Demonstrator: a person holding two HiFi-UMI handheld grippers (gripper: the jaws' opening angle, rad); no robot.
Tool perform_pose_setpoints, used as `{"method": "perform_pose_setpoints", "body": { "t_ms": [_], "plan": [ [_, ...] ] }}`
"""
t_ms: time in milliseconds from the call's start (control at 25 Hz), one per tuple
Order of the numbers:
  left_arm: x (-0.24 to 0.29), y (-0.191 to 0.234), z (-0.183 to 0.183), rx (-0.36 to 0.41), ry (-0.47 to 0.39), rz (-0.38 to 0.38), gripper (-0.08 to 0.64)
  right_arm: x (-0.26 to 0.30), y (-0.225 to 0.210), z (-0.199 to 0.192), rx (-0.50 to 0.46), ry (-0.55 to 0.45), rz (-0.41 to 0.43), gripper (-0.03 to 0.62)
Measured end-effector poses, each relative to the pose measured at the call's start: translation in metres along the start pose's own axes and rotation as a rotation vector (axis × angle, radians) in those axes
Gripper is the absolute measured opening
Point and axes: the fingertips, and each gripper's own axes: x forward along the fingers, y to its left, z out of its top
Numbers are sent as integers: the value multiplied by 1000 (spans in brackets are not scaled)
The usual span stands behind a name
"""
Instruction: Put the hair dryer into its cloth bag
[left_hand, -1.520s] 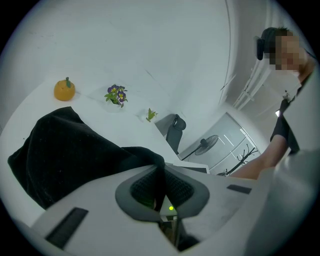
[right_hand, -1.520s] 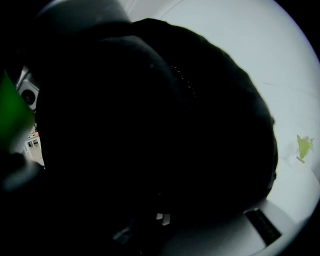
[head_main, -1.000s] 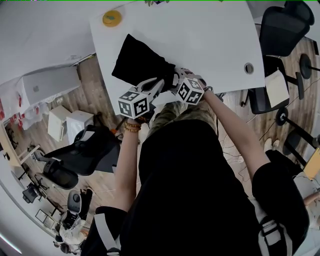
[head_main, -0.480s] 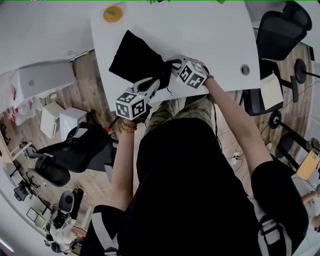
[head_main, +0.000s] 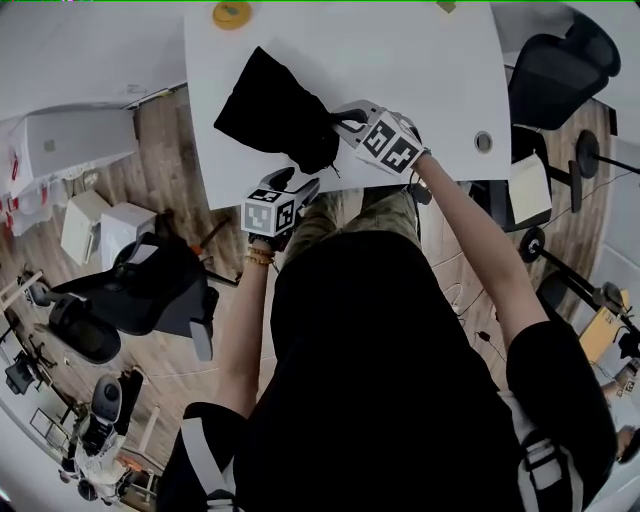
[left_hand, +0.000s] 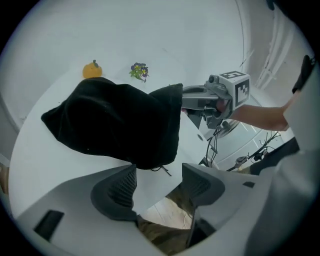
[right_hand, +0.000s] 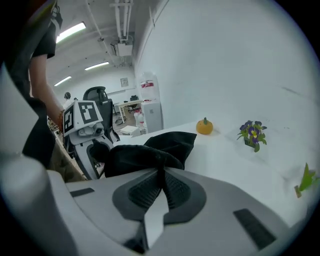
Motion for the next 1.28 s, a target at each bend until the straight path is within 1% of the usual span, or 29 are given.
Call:
{"method": "perform_pose_setpoints", "body": {
  "t_ms": [80,120,160,200,240,320,360,400,440,480,520,640,720,840,960,1080,1160,1200,1280],
  "plan": [
    [6,-9,3,-20,-10,-12,285,-6,1,4,6,-7,-3,37],
    [8,-10,7,-34,-23,-8,260,-9,0,6,12,-9,-5,37],
    [10,-9,12,-51,-43,-2,217,-13,-2,8,21,-13,-7,37],
    [10,-9,19,-71,-69,-2,207,-16,-4,11,33,-19,-10,37],
    [11,-10,27,-93,-93,-11,211,-18,-6,15,45,-27,-13,37],
    [13,-17,40,-127,-125,-34,259,-23,-8,23,60,-42,-20,37],
    [15,-18,45,-128,-134,-23,259,-24,-9,26,60,-45,-26,37],
    [16,-15,48,-114,-145,13,259,-26,-10,29,59,-48,-33,37],
    [15,-9,51,-91,-156,63,231,-26,-11,31,58,-49,-39,37],
    [13,-2,52,-66,-162,107,86,-26,-13,33,56,-48,-47,37],
    [9,2,52,-43,-160,123,41,-27,-16,34,52,-44,-57,37],
    [-14,1,60,27,-153,71,40,-37,-34,37,30,-16,-99,37],
    [-43,-2,79,105,-176,58,39,-47,-43,41,-13,12,-123,37],
    [-89,-9,126,271,-210,82,39,-67,-50,55,-70,26,-160,37],
    [-131,-11,183,428,-229,133,38,-87,-56,83,-71,0,-175,37],
    [-156,-5,238,541,-222,166,38,-107,-72,120,-48,-45,-195,36],
    [-160,2,271,620,-191,174,38,-122,-88,143,-40,-82,-232,35],
    [-159,7,286,649,-172,176,38,-128,-95,154,-39,-95,-249,35],
    [-153,17,315,673,-147,172,38,-138,-110,171,-47,-102,-287,35]
  ]
}}
